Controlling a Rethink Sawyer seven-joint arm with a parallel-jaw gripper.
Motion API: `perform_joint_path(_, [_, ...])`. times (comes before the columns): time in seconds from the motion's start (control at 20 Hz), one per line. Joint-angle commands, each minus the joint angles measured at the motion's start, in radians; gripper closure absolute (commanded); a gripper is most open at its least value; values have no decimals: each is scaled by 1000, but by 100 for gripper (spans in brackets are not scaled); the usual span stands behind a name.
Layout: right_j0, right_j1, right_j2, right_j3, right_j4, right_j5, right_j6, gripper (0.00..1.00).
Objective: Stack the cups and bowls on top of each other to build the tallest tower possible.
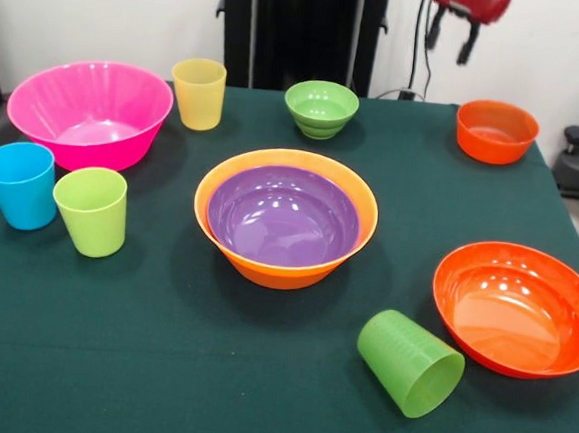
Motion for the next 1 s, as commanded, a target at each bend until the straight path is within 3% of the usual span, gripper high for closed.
perform_joint_path(0.05, [28,-145,-91,-72,136,337,277,0])
perform_joint_path(0.5, [-8,-71,-35,-65,245,191,254,0])
perform_joint_path(0.8, [-51,-6,40,-73,271,52,235,0])
perform_joint_path(0.9, [-102,-7,93,-50,250,-15,228,0])
perform_joint_path(1.0, [-111,12,107,-55,243,-51,229,0])
